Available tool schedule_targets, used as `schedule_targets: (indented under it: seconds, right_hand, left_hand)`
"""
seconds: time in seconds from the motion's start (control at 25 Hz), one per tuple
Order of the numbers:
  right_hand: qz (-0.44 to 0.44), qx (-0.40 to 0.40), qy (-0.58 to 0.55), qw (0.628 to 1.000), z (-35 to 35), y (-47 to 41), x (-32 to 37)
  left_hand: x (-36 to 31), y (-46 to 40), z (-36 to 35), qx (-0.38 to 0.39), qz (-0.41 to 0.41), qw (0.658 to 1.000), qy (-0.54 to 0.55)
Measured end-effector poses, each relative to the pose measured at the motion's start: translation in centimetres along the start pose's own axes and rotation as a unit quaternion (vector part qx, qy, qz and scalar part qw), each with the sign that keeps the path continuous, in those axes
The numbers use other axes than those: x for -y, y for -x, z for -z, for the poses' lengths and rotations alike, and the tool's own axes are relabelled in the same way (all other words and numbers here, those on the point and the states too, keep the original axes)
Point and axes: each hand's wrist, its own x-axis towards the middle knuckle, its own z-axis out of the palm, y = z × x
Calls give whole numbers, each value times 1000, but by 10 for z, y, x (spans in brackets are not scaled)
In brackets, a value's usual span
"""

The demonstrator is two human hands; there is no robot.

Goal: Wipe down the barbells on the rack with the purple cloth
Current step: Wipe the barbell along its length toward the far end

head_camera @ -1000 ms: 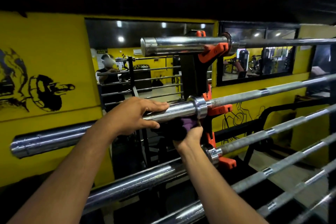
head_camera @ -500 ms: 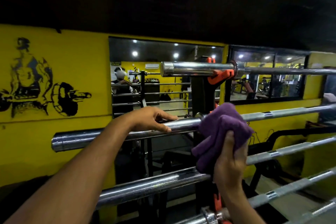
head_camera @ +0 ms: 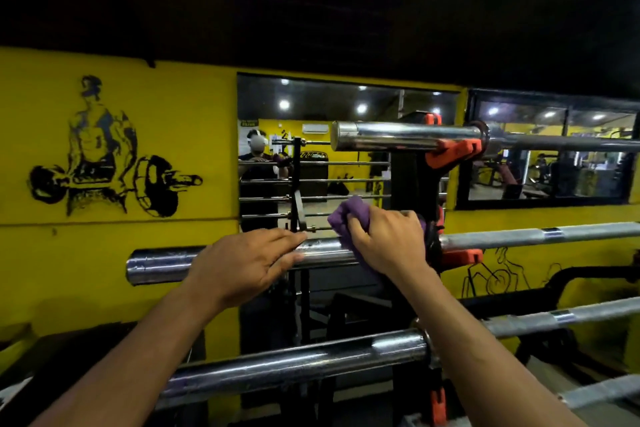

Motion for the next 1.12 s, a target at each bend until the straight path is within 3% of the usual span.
schedule_targets:
  seconds: [0.12, 0.24, 0.32, 0.36, 0.48, 0.56, 0.6, 0.68, 0.76, 0.8, 0.88, 0.96, 1.0, 1.04, 1.12]
  right_hand:
    - [7, -48, -37, 998, -7, 7, 4]
    - [126, -142, -115, 975, -26, 50, -6]
    - [177, -104, -66, 976, -24, 54, -19]
    - [157, -79, -24, 984, -18, 42, -19]
    - [36, 137, 4, 990, 9, -15, 4]
    - [5, 377, -104, 920, 16, -54, 12]
    - [29, 452, -118, 884, 17, -67, 13]
    - [85, 499, -87, 858, 15, -78, 9]
    - [126, 451, -29, 883, 18, -66, 10]
    - [121, 372, -28, 920, 18, -54, 9]
    - [96, 143, -32, 985, 13, -16, 0]
    - [121, -6, 6, 993, 1, 26, -5]
    - [126, -28, 11, 992, -5, 29, -8]
    - [114, 5, 17, 993, -3, 20, -6]
    - [85, 169, -21, 982, 4, -20, -1]
  left_hand:
    - [4, -4, -5, -35, -9, 999, -19]
    - [7, -4, -2, -10, -12, 1000, -9]
    - [7, -6, 0, 12, -7, 1000, -7]
    - [8, -9, 0, 14, -7, 1000, -15]
    - [7, -7, -2, -1, -29, 998, -48]
    - [10, -5, -6, -47, -56, 994, -81]
    - [11, -5, -7, -74, -68, 990, -104]
    - [15, -3, -11, -85, -83, 984, -130]
    - [17, -3, -12, -79, -101, 982, -136]
    - [18, -3, -11, -81, -110, 982, -132]
    - [19, -4, -8, -89, -115, 982, -121]
    - [19, -4, -8, -83, -110, 984, -109]
    - [18, -4, -9, -71, -106, 986, -108]
    - [18, -4, -11, -65, -103, 986, -115]
    - [17, -5, -10, -59, -94, 984, -136]
